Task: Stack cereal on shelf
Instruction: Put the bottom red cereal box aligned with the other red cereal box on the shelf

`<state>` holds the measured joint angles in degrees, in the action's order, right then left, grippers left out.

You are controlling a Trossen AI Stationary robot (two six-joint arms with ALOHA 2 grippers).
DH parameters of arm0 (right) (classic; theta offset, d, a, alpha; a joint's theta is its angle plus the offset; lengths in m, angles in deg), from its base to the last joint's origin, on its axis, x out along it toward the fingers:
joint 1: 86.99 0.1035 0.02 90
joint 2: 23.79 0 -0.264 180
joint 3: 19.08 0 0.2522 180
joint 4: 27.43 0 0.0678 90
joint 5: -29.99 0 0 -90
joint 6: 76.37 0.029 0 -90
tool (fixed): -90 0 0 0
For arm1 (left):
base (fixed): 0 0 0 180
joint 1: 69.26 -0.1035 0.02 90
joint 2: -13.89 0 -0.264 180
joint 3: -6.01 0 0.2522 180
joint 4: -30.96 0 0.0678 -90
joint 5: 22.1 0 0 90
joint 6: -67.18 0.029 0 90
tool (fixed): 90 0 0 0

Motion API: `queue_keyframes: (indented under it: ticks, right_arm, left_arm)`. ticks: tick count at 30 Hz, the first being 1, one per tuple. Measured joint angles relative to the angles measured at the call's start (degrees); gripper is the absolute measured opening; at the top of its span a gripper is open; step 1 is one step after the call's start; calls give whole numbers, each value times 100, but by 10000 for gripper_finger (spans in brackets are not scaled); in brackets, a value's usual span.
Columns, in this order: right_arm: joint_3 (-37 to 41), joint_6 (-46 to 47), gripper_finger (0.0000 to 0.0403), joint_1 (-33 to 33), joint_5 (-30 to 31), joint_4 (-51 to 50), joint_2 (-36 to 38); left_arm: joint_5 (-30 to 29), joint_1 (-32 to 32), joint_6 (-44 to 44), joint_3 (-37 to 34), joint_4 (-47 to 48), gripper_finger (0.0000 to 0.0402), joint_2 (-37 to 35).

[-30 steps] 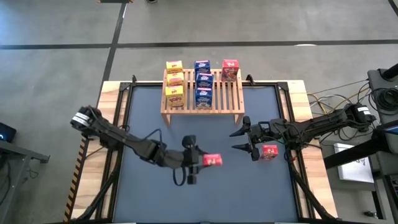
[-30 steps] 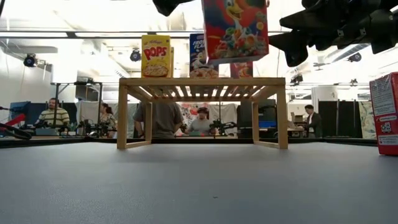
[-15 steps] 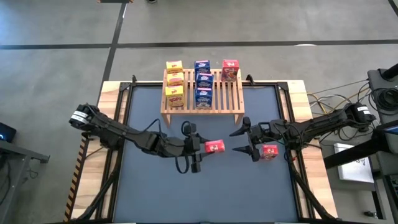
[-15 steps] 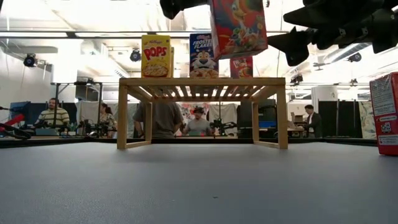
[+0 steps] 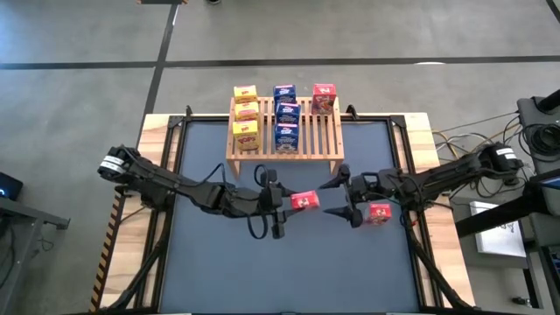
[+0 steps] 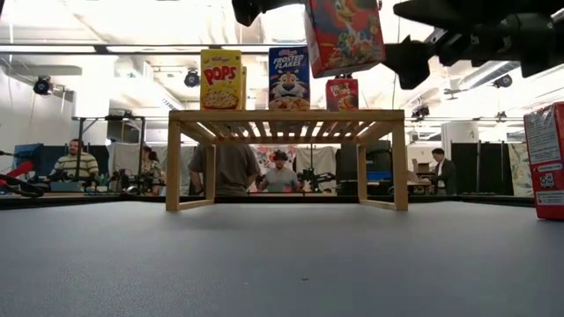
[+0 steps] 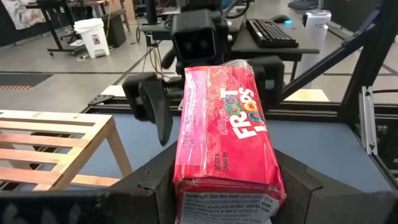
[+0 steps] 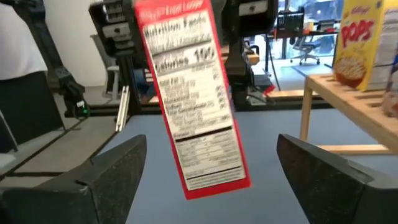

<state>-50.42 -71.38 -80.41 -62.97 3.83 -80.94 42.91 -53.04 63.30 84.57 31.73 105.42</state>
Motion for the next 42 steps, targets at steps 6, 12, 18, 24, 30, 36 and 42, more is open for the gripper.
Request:
queue_keyframes:
  ticks: [6, 12, 18, 24, 30, 36, 42]
  right_arm:
    - [0, -98, 340, 3, 6, 672, -603]
    - [-218, -116, 339, 2, 17, 845, -981]
    - [-758, -118, 330, 2, 13, 418, -1551]
    - [-1163, -209, 325, 2, 2, -347, -1823]
    - [-1261, -316, 324, 5, -46, -458, -1763]
    - [-1173, -348, 324, 6, -46, -440, -1618]
    - [-1126, -356, 324, 30, -46, -409, -1526]
  left_arm:
    - [2, -4, -2, 0, -4, 167, 4]
    - [7, -5, -1, 0, -4, 167, 4]
    - [20, -4, -2, 0, 11, 167, 7]
    - [20, 1, -24, 0, 126, 167, 9]
    - [17, 7, -46, 0, 203, 167, 11]
    - [17, 7, -93, 0, 261, 167, 11]
    - [15, 7, -163, 0, 352, 167, 11]
